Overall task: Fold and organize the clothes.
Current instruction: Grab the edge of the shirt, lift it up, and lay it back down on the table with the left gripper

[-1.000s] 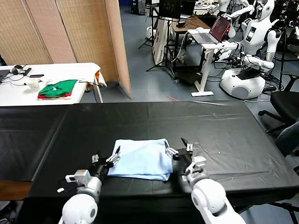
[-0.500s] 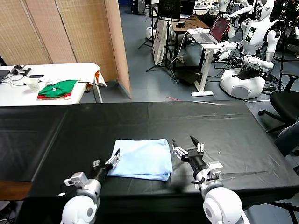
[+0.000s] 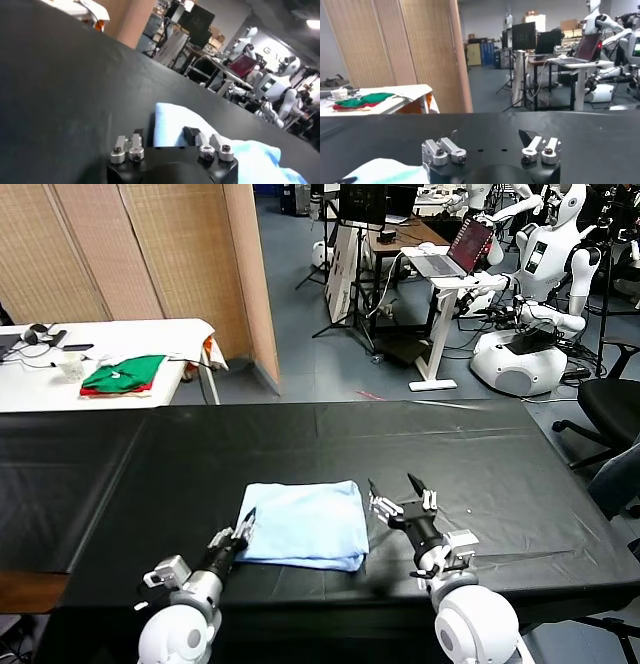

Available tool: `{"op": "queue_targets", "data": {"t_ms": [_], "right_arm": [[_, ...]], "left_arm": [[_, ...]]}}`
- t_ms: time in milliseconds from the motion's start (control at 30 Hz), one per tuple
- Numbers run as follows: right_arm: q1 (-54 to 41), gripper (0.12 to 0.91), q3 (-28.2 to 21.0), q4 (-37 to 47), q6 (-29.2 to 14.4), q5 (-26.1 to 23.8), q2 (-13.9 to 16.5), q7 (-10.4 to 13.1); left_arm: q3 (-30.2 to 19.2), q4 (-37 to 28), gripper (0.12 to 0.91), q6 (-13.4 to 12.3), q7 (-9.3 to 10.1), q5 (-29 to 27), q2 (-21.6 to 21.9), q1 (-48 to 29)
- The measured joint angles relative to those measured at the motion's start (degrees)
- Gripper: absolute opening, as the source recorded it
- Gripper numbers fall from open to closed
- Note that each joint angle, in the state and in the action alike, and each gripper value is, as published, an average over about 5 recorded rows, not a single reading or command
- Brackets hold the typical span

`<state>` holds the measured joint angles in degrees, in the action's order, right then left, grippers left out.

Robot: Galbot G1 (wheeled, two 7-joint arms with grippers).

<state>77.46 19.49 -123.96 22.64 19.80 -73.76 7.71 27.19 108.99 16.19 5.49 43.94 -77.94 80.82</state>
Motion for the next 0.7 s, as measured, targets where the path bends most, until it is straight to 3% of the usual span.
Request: {"op": "queue_targets", "data": {"t_ms": [67,133,333,433,700], "right_arm": [[0.2,0.907,0.0,-0.1,-0.1,-0.1,-0.2,0.0],[0.5,0.907,0.1,-0.2,-0.2,-0.2,-0.4,0.0],[1.5,0.907,1.2,-0.6,-0.2,-0.2,-0.5,0.0],[1.9,0.907,1.8,-0.5,-0.3,-0.2,-0.2,0.0],[1.5,0.907,1.2,1.1,-0.4,-0.1,-0.5,0.2]], "left_arm": [[0.0,0.5,0.236,0.2,0.38,-0.5,0.2,0.1],[0.0,1.2,0.187,0.2,0.79,-2.4,0.6,0.3],[1.3,3.7,0.185,-1.5,0.95,-13.0,3.7,1.2],[3.0,5.0,0.185,-0.9,1.14,-16.6,7.0,1.8],[12.4,7.1,0.185,1.5,1.2,-15.2,20.4,4.3]]}}
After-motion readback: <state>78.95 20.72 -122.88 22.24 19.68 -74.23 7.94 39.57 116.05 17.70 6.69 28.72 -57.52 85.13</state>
